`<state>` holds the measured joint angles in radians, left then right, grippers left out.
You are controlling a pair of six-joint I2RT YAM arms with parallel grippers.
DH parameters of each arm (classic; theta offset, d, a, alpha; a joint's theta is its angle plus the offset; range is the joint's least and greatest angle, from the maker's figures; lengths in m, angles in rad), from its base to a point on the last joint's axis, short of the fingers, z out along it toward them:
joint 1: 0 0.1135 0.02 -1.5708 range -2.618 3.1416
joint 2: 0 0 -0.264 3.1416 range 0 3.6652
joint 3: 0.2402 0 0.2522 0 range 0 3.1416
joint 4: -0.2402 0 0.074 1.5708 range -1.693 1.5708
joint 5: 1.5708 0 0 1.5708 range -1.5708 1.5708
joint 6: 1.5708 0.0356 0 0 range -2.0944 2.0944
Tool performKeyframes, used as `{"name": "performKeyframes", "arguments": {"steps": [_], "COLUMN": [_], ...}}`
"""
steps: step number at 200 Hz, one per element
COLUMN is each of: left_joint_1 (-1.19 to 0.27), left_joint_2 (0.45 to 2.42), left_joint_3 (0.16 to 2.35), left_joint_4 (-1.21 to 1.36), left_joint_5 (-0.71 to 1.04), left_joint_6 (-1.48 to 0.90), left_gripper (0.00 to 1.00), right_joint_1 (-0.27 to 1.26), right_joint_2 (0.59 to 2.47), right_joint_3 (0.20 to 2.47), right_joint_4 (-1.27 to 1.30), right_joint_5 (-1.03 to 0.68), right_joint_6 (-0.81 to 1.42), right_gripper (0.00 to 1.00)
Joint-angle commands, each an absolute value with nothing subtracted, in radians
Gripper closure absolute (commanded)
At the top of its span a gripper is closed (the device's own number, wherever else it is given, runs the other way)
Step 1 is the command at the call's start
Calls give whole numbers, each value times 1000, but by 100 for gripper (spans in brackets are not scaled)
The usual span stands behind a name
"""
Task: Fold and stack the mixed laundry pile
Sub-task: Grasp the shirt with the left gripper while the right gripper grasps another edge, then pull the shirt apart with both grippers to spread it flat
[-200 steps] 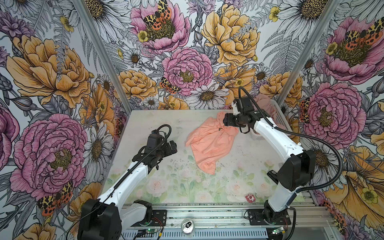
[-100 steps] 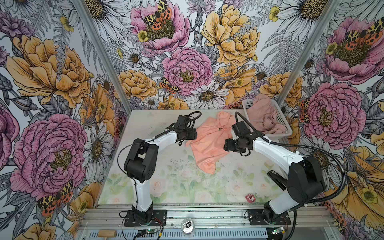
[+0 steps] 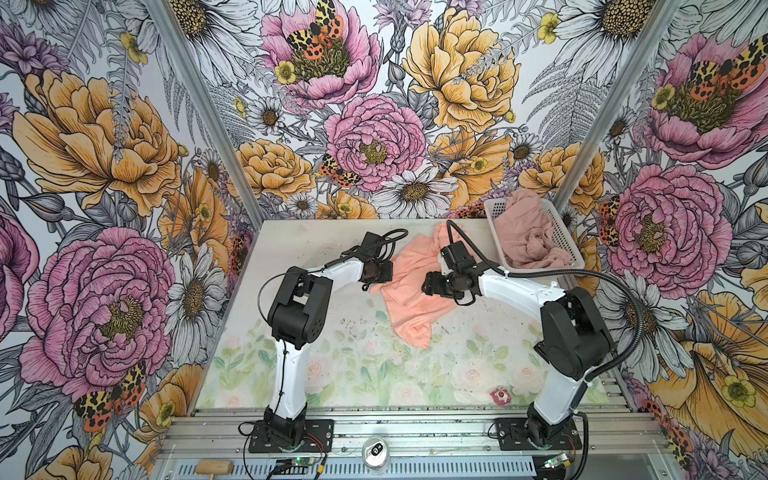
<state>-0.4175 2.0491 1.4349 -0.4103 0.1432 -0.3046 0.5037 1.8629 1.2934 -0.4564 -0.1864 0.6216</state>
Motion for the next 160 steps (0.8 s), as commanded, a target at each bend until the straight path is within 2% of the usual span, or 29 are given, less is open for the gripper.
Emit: {"name": "performKeyframes", "arguments": {"steps": [1, 19, 54, 89, 123, 160], "left_joint_1": [-389, -355, -240, -122, -80, 10], "left_joint_2": [1918, 1835, 1665, 1540, 1470, 1424], "left_joint_3": [1372, 1304, 1195, 1150, 1150, 1154], "left_joint_4": [-407, -396, -400, -419, -474, -498], "left_joint_5": [117, 115, 131, 168, 152, 171], "left_joint_6": [-317, -333, -342, -333, -291, -285], "left_gripper": [100, 100, 100, 100, 100, 100], "right_joint_1": [521, 523, 516, 492, 476, 287], "right_joint_2": [1945, 1976, 1864, 1689, 1600, 1452], "right_joint_3": [1368, 1386, 1316, 1203, 1173, 1095], "right_joint_4": [-394, -394, -405, -450, -548, -581], "right_joint_5": [-201, -194, -182, -166, -131, -97], "right_joint_6": [664, 679, 670, 648, 617, 610], "right_gripper": [31, 49, 100, 100, 100, 100]}}
